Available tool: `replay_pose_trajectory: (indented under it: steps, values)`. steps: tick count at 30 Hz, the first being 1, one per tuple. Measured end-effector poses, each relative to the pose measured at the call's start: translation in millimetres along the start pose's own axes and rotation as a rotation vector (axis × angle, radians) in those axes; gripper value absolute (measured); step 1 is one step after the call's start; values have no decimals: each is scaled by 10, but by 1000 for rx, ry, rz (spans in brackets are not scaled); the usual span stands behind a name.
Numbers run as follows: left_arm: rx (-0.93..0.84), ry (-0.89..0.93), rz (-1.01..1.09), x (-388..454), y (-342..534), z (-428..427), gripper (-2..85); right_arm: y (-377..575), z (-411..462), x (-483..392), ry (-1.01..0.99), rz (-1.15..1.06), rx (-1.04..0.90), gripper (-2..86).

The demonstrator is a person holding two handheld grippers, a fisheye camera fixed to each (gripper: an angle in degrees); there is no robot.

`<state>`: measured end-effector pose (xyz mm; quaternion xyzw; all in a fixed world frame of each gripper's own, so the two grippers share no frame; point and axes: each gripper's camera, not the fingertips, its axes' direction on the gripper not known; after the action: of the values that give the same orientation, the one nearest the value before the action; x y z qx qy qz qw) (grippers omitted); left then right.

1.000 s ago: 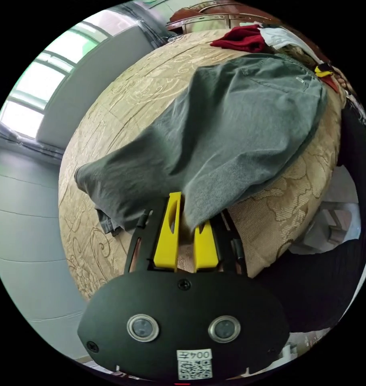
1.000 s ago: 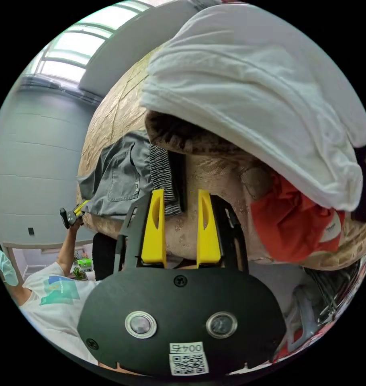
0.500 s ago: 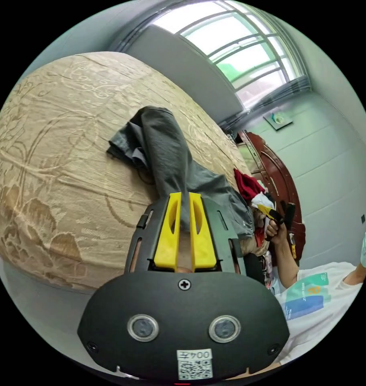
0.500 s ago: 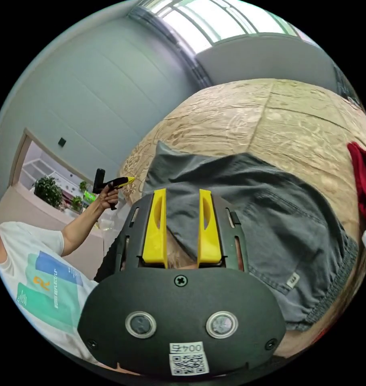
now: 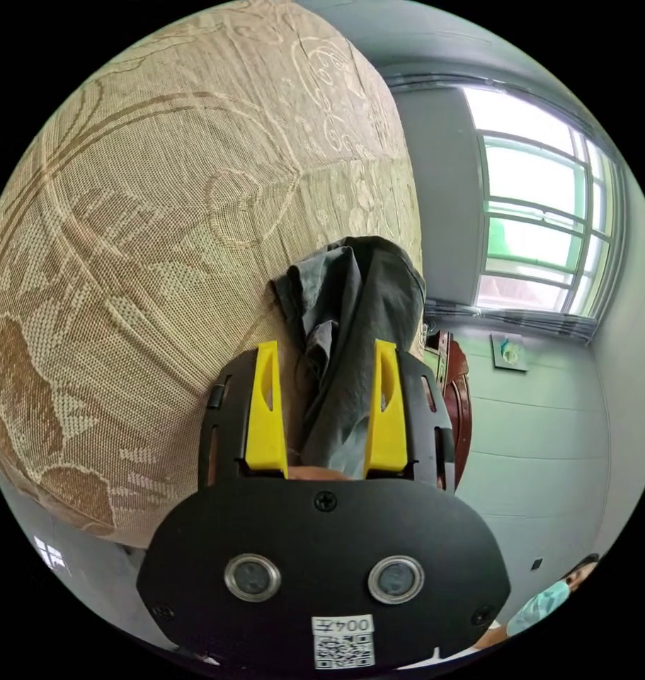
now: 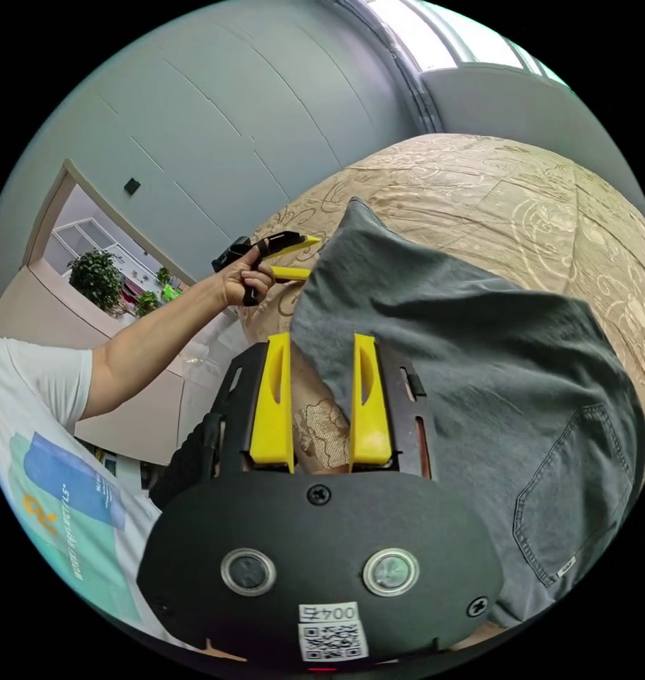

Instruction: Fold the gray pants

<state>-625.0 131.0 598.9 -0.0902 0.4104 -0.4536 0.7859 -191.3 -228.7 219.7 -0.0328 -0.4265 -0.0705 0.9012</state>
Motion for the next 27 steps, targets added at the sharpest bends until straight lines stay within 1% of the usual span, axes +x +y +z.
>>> replay_pose_trajectory:
  steps: [3, 6, 10, 12, 14, 15, 18, 21, 24, 27]
  values:
    - [-1, 94, -56, -237, -31, 57, 152, 11, -189, -48, 17, 21, 11, 112]
    - [34, 191, -109, -433, -68, 115, 139, -32, -347, -59, 18, 60, 7, 109]
    - [58, 251, -119, -543, -138, 240, 116, -93, -644, -11, 78, 132, 28, 103]
    - [92, 285, -125, -618, -157, 255, 86, -124, -868, 76, 187, 220, 21, 86]
    - [111, 275, -92, -645, -174, 231, 65, -150, -1000, 136, 300, 283, -24, 75]
    - [116, 223, -55, -598, -185, 185, 57, -167, -1078, 164, 372, 320, -61, 68]
    - [85, 87, 73, -298, -264, -17, 43, -216, -1249, 160, 487, 345, -134, 64]
    - [34, -100, 223, 183, -411, -333, 37, -278, -1331, 135, 551, 344, -226, 65]
    - [-46, -264, 389, 745, -590, -711, 33, -323, -1364, 127, 553, 348, -298, 67]
    - [-109, -411, 498, 1187, -758, -1099, 28, -391, -1461, 78, 546, 339, -296, 67]
